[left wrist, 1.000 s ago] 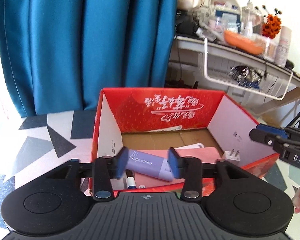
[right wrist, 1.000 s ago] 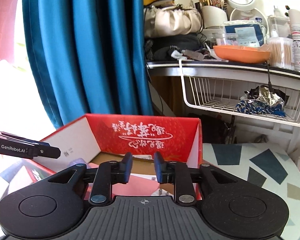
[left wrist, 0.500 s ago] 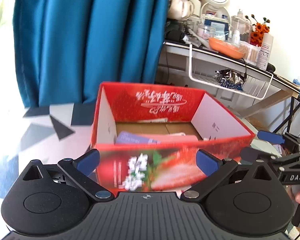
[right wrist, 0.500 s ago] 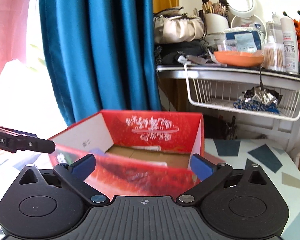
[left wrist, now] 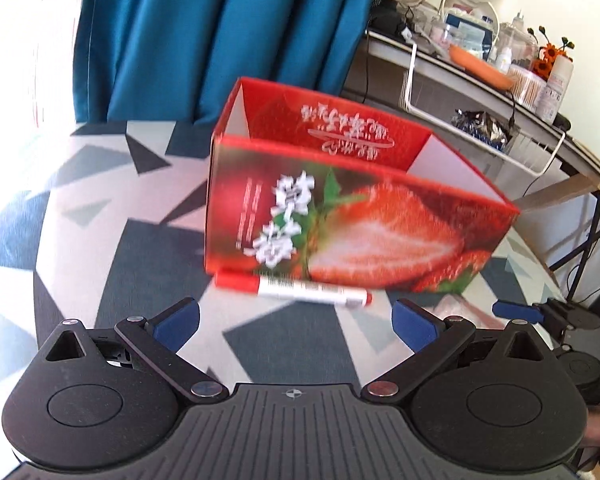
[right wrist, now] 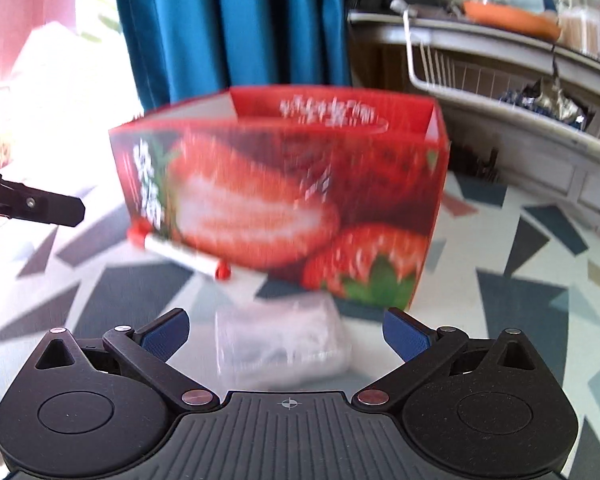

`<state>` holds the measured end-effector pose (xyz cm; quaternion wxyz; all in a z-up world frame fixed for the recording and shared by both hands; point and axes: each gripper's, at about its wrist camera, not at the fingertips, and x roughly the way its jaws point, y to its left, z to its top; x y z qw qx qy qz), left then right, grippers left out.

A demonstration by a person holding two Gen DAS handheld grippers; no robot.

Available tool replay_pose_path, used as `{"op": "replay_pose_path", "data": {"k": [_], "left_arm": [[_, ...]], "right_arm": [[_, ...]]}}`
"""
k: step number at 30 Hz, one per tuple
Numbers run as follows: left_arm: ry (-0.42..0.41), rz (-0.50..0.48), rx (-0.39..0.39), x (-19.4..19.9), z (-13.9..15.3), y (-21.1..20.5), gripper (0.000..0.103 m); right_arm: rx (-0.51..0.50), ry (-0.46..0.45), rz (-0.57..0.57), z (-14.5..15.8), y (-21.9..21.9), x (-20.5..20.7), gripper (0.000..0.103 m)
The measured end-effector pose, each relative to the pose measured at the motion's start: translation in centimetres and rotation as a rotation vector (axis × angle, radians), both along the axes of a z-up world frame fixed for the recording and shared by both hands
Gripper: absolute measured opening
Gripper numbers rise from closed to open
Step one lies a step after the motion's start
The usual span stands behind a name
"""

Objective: Organize rigid objects
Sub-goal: 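Move the left tool back out to the clear plastic box, then close the left tool on the clear plastic box and lift it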

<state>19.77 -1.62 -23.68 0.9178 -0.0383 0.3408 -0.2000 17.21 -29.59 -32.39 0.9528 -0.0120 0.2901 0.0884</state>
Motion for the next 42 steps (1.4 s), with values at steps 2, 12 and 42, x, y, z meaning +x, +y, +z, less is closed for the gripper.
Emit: {"op": "replay_pose_path", "data": {"k": [2, 12, 42], "left_arm": [[0.017, -0.001, -0.001, -0.1, -0.5, 0.0, 0.103], [0.041, -0.028, -0.028, 0.1, -1.0, -0.5, 0.103], [0.162, -0.114, -0.096, 2.5, -4.9, -4.3, 0.046]], "right_arm": [[-0.035, 0.004, 0.013, 0.0, 0.2, -0.2, 0.102], [-0.194, 0.096, 0.119, -0.7, -1.1, 0.7, 0.089], [-0.141, 0.087, 0.325, -1.0, 5.5, 3.4, 0.040]]}}
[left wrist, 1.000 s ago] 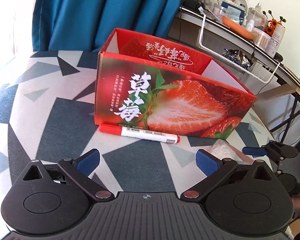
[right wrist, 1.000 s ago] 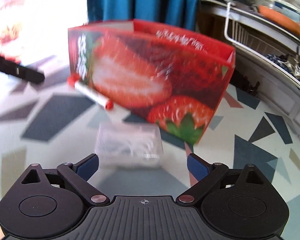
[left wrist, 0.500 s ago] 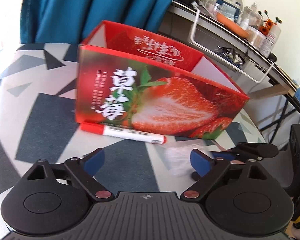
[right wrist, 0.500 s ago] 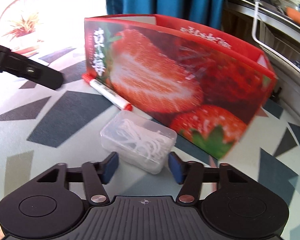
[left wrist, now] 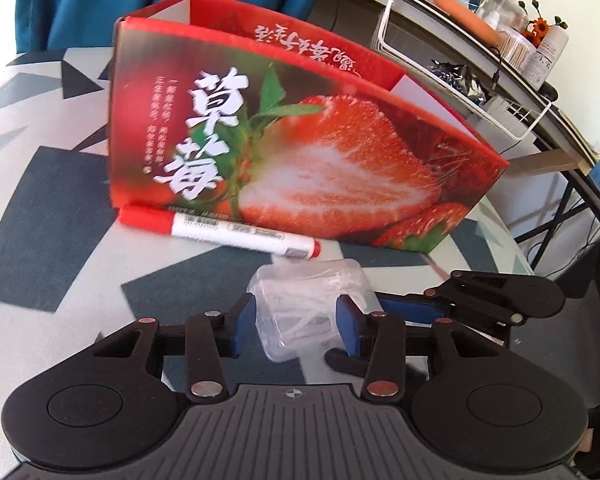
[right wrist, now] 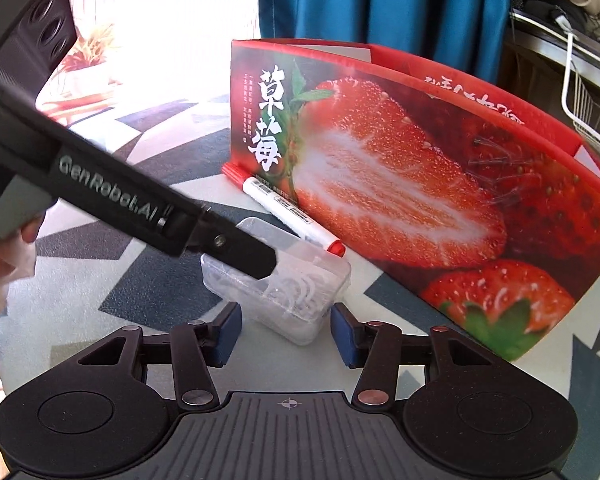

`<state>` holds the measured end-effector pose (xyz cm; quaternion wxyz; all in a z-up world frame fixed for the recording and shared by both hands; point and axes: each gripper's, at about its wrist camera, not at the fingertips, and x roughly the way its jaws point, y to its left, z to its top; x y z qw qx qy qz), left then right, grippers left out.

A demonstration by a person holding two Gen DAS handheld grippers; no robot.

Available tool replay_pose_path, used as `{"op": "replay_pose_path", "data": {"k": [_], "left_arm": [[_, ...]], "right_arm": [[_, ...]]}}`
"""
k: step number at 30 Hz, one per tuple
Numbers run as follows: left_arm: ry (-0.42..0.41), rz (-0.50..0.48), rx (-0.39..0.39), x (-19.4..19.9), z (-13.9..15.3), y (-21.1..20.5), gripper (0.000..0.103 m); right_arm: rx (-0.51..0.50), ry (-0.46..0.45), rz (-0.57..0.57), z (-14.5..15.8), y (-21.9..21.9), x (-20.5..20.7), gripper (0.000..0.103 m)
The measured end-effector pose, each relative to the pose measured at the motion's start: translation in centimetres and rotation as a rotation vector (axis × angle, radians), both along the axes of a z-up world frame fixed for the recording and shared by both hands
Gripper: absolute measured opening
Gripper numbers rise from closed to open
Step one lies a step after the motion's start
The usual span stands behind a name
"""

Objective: Organize rigid objects
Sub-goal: 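Close the left tool on the clear plastic box and lift it, then carry the clear box into the red box and open the left tool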

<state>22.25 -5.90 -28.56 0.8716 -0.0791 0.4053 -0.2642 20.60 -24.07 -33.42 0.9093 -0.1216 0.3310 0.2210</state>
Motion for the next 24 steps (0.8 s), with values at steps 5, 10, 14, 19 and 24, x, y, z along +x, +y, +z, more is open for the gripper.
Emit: {"op": "replay_pose_path", "data": {"k": [5, 10, 14, 19, 24], "left_arm": [[-0.002, 0.021, -0.015, -0.3, -0.2, 0.7, 0.046], [-0.018, 0.041, -0.001, -1.5, 0.0, 1.4, 0.046], [-0.035, 0.045, 0.024, -2.4, 0.4, 1.6, 0.046], [-0.057, 0.058, 0.012, -3.0, 1.3, 2.2, 0.046], [-0.129, 0.061, -0.024, -3.2, 4.2, 2.5, 0.046]], "right_arm": [[-0.002, -0.005, -0.015, -0.2, 0.6, -0.6, 0.038], [-0.012, -0.012, -0.009, -0.2, 1.3, -1.2, 0.037], [-0.028, -0.022, -0.010, 0.0, 2.2, -1.5, 0.037], [-0.049, -0.055, -0.007, 0.7, 3.0, -2.2, 0.037], [-0.033, -0.127, -0.023, 3.2, 2.9, -2.9, 0.037]]}}
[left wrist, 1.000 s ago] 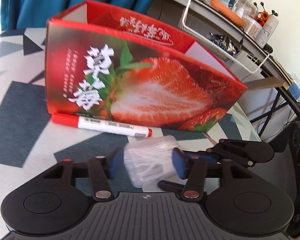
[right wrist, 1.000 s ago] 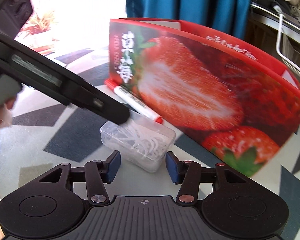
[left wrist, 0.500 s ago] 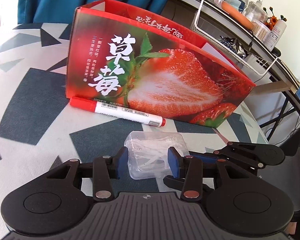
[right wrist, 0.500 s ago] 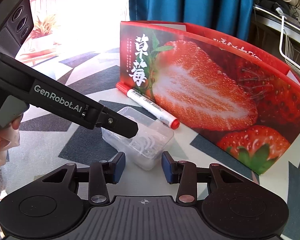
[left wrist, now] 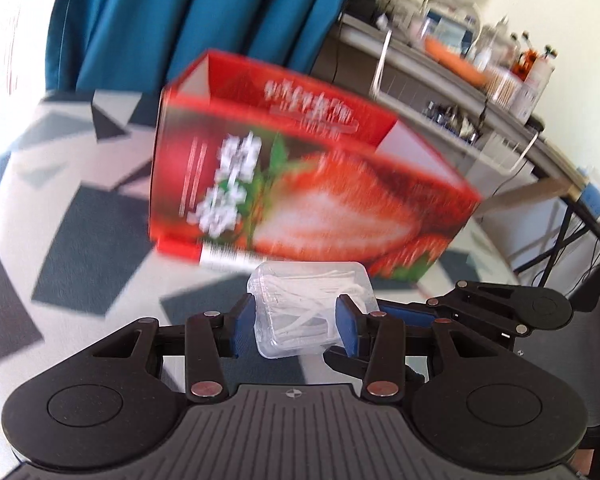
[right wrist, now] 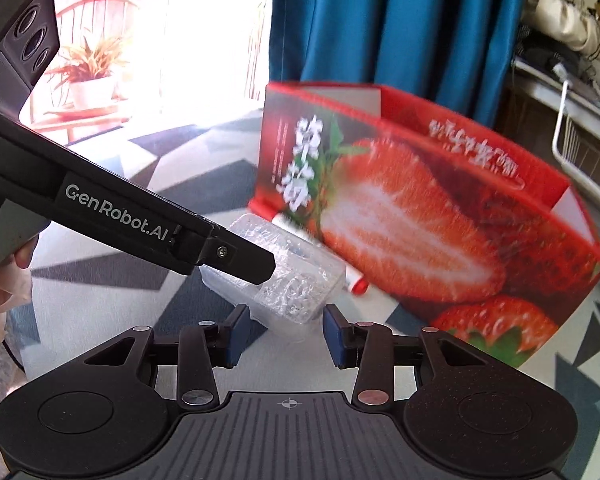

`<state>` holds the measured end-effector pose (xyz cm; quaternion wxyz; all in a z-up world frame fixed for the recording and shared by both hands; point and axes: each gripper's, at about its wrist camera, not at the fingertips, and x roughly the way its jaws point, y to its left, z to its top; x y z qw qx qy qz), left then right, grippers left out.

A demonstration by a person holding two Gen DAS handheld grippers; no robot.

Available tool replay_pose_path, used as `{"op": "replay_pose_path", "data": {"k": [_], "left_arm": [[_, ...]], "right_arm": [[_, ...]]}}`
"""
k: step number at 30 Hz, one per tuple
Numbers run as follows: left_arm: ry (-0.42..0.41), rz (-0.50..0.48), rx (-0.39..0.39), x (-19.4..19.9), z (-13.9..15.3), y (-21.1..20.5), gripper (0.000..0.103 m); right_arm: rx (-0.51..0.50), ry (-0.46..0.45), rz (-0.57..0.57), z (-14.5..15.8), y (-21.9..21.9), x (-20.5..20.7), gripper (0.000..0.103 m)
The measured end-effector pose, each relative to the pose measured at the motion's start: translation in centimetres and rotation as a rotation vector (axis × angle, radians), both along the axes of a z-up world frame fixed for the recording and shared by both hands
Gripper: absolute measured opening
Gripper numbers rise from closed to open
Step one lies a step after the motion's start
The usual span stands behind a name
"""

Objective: Organize rigid objects
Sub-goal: 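Carry the clear box into the red box and open the left tool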

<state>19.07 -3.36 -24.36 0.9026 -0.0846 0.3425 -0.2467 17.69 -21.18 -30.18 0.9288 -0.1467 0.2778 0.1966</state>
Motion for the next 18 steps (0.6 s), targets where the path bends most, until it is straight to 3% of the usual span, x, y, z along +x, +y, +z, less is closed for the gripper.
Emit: {"op": "replay_pose_path", "data": {"k": [5, 9, 14, 18], "left_arm": [[-0.103, -0.017, -0.044, 0.8, 4.5, -0.3, 0.045], [-0.166, -0.052, -0.028, 2.1, 7.3, -1.8, 0.045], [-0.165, -0.085, -0.035, 5.0, 8.9, -3.8, 0.045], [-0.101, -0.119, -0.068, 7.9, 8.6, -5.2, 0.045]], "right_arm": [[0.025, -0.098, -0.030, 4.2, -0.7, 0.3, 0.038], [0.038, -0.151, -0.062, 7.0, -1.6, 1.3, 0.040], [0.032, -0.178, -0.113, 8.7, -3.0, 3.5, 0.040], [0.033, -0.160, -0.161, 8.8, -4.5, 5.6, 0.041]]}}
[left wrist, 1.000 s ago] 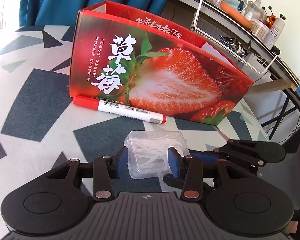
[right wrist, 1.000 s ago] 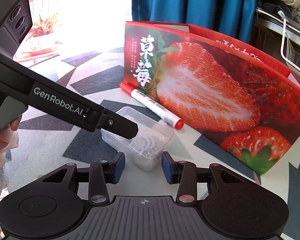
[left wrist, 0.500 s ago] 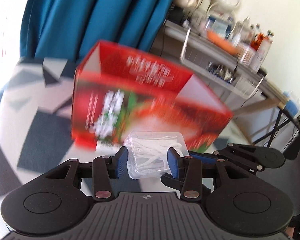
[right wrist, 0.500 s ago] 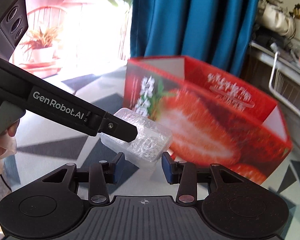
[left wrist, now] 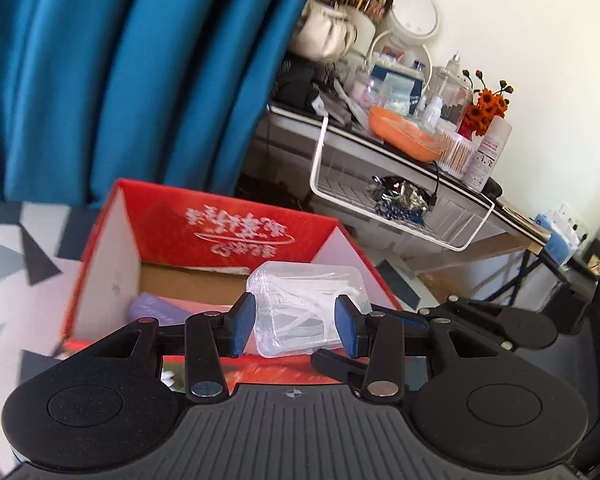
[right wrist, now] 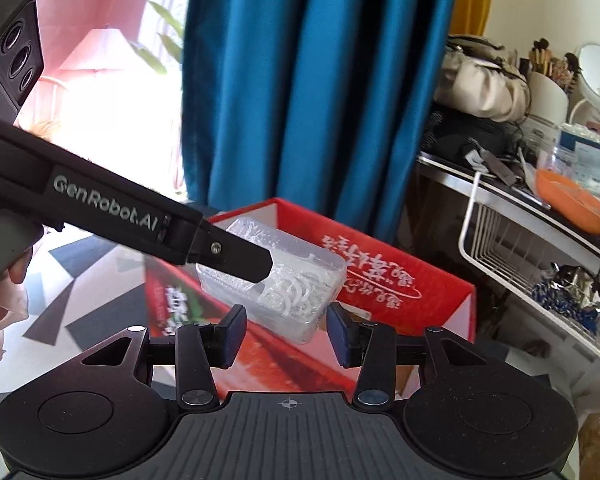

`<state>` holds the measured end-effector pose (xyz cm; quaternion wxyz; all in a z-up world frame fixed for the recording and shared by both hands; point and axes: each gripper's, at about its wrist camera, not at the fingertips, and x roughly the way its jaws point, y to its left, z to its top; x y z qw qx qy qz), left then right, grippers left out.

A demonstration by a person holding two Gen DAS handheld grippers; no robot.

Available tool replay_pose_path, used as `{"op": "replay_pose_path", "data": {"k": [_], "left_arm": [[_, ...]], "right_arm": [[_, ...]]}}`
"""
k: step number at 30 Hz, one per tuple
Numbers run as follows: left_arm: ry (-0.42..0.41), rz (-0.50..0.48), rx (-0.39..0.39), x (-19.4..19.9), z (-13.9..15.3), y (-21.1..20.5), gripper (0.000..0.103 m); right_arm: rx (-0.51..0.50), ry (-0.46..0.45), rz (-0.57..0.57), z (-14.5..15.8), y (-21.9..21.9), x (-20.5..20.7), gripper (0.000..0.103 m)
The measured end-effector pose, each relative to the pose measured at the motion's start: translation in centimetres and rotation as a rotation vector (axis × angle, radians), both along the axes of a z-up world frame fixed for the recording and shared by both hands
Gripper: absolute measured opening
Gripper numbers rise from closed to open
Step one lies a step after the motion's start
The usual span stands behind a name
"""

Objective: Organize rigid objects
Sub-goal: 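Carry the clear box into the red box and open the left tool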

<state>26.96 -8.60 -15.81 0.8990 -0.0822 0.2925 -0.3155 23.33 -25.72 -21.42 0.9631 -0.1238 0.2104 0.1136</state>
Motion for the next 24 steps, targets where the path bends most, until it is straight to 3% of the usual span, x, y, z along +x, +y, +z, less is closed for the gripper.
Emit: {"op": "replay_pose_path", "data": {"k": [8, 13, 24], "left_arm": [[0.110, -0.012, -0.072, 3.8, -1.9, -2.1, 0.045], [0.120, -0.013, -0.025, 4.9, -2.8, -3.7, 0.045], [0.091, 0.009, 0.069, 7.0, -3.8, -5.1, 0.046]], "right_arm": [[0.084, 0.051, -0.063, -1.7, -3.4, 3.0, 0.042], [0.162, 0.072, -0.083, -2.8, -5.1, 4.4, 0.042], [0.170, 0.141, -0.111, -3.8, -5.5, 7.8, 0.045]]}}
